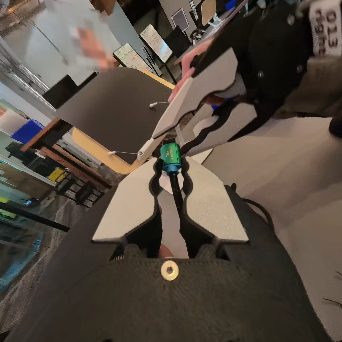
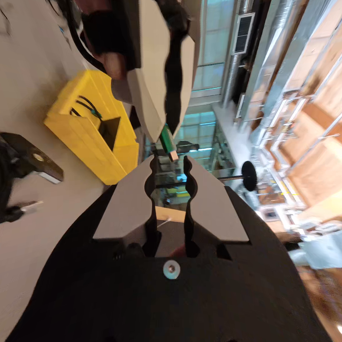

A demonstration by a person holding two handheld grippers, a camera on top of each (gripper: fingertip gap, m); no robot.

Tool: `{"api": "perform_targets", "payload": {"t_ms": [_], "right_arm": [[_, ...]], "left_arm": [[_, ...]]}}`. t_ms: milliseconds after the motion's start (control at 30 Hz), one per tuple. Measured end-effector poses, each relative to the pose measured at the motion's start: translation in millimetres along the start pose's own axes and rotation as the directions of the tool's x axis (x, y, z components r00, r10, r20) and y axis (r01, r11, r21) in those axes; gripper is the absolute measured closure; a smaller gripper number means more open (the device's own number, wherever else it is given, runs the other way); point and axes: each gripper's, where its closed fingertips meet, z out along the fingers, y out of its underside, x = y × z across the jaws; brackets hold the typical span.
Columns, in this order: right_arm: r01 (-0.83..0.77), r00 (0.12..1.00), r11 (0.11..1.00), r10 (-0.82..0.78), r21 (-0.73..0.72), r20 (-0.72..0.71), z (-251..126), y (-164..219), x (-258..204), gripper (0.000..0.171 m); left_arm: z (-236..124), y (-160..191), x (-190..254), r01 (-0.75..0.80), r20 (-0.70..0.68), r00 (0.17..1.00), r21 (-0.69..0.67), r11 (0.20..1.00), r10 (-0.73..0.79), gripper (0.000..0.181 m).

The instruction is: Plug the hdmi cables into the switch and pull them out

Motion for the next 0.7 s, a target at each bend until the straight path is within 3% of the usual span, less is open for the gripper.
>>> {"api": "perform_targets", "payload": {"t_ms": [100,200,400,467,567,633,700], "right_arm": [[0.126,0.99,0.991,-0.129,-0.046,-0.062,6,-2,0,0.147],[0.166,0.976,0.982,-0.177,-0.088,-0.129,7,1,7,0.16],[0.011,0.992,0.998,-0.019,-0.061,-0.127,5,2,9,0.164],[-0.055,0.988,0.998,0.049,-0.039,-0.147,6,1,12,0.165],[-0.086,0.981,0.995,0.076,-0.053,-0.178,6,5,16,0.165],[-0.118,0.974,0.991,0.105,-0.058,-0.199,7,8,18,0.166],[-0.199,0.959,0.979,0.184,-0.047,-0.215,8,13,20,0.166]], "left_arm": [[3,-2,5,0.065,-0.061,0.996,-0.028,0.997,-0.067,0.161],[6,-1,9,0.114,-0.087,0.989,-0.068,0.991,-0.12,0.161],[3,-13,6,0.272,-0.149,0.951,-0.018,0.962,-0.272,0.161],[2,-14,7,0.251,-0.193,0.95,0.003,0.968,-0.245,0.157],[0,4,18,0.119,-0.373,0.917,-0.08,0.99,-0.141,0.142],[3,-2,17,0.209,-0.453,0.866,-0.055,0.976,-0.211,0.136],[7,-13,13,0.299,-0.481,0.839,0.019,0.954,-0.254,0.142]]}}
